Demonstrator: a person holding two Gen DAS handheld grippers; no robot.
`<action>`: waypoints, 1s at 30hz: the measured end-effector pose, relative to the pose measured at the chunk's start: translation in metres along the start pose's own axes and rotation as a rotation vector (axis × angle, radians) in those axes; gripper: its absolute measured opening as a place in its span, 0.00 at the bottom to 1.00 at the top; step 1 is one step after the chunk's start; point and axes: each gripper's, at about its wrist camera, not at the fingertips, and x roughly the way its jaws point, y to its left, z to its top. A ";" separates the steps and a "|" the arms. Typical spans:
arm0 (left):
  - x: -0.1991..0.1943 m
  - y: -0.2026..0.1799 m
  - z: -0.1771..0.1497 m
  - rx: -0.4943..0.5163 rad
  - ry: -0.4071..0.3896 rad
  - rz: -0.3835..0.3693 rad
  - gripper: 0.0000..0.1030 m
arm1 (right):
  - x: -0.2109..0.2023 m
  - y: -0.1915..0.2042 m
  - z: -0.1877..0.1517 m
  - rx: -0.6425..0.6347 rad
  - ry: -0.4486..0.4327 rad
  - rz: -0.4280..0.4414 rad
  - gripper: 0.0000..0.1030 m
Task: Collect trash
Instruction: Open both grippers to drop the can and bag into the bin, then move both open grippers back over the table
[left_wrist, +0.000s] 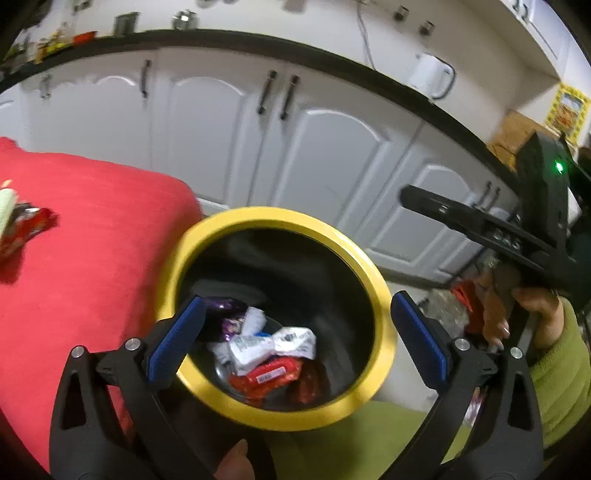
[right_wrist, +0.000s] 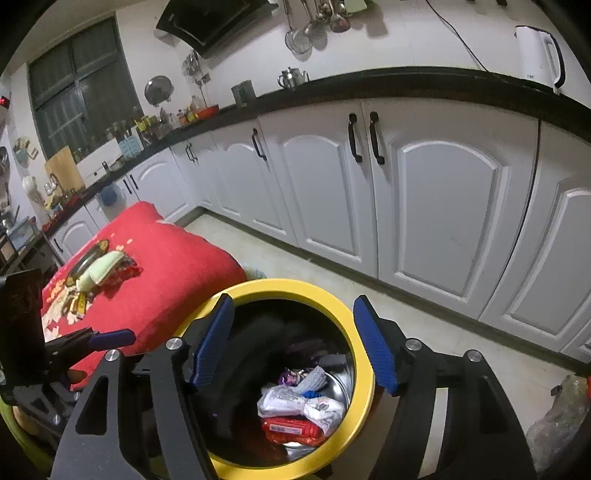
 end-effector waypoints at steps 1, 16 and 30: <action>-0.004 0.002 0.001 -0.009 -0.014 0.015 0.89 | -0.001 0.001 0.001 0.001 -0.008 0.001 0.65; -0.063 0.022 0.009 -0.028 -0.168 0.198 0.89 | -0.022 0.036 0.010 -0.048 -0.084 0.069 0.67; -0.106 0.039 0.008 -0.050 -0.278 0.300 0.89 | -0.027 0.089 0.012 -0.129 -0.107 0.162 0.70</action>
